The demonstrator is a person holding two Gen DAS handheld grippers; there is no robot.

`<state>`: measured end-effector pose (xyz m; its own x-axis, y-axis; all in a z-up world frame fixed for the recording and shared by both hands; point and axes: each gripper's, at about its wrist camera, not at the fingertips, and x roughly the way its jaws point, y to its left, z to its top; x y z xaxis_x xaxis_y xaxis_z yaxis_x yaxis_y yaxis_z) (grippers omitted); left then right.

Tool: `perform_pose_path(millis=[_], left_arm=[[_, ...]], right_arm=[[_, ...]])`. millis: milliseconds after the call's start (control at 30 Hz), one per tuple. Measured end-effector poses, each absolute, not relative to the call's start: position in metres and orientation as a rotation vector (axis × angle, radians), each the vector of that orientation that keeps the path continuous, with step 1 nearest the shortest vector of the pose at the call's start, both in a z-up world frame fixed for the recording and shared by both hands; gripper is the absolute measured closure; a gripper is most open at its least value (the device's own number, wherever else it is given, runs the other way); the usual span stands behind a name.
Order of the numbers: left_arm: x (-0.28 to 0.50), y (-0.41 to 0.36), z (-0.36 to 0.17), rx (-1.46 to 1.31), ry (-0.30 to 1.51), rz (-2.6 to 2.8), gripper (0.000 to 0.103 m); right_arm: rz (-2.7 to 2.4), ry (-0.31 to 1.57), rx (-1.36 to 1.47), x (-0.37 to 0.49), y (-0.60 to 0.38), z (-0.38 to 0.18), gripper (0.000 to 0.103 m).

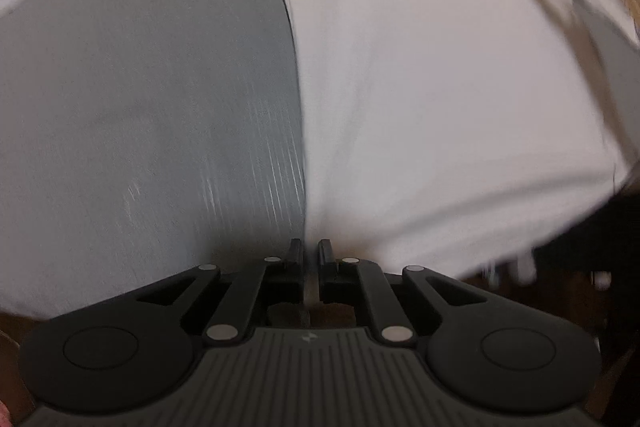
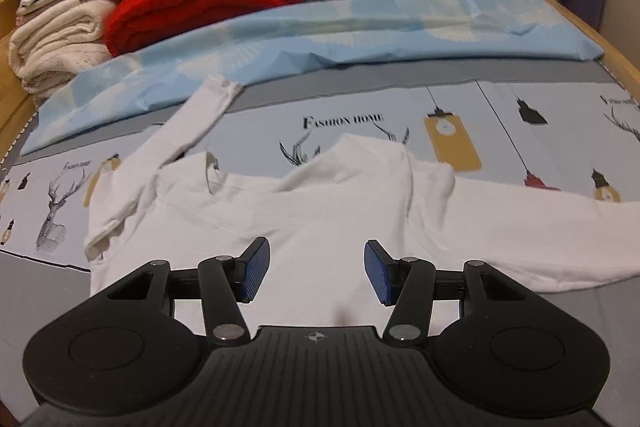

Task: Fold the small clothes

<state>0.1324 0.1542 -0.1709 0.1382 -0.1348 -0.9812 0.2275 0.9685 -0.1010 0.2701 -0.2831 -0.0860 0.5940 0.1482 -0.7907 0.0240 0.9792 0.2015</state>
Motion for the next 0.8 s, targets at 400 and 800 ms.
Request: perform_pose_path(millis=[400,800], left_arm=[[0.208,0.114,-0.167,0.069,1.367,-0.287,0.084],[0.477,0.055,-0.138,0.033,0.884,-0.042,0.084]], right_arm=[[0.083,0.976,0.258,0.281,-0.286,-0.093,0.048],[0.033,0.991,0.242,0.301,-0.295,-0.103,0.048]])
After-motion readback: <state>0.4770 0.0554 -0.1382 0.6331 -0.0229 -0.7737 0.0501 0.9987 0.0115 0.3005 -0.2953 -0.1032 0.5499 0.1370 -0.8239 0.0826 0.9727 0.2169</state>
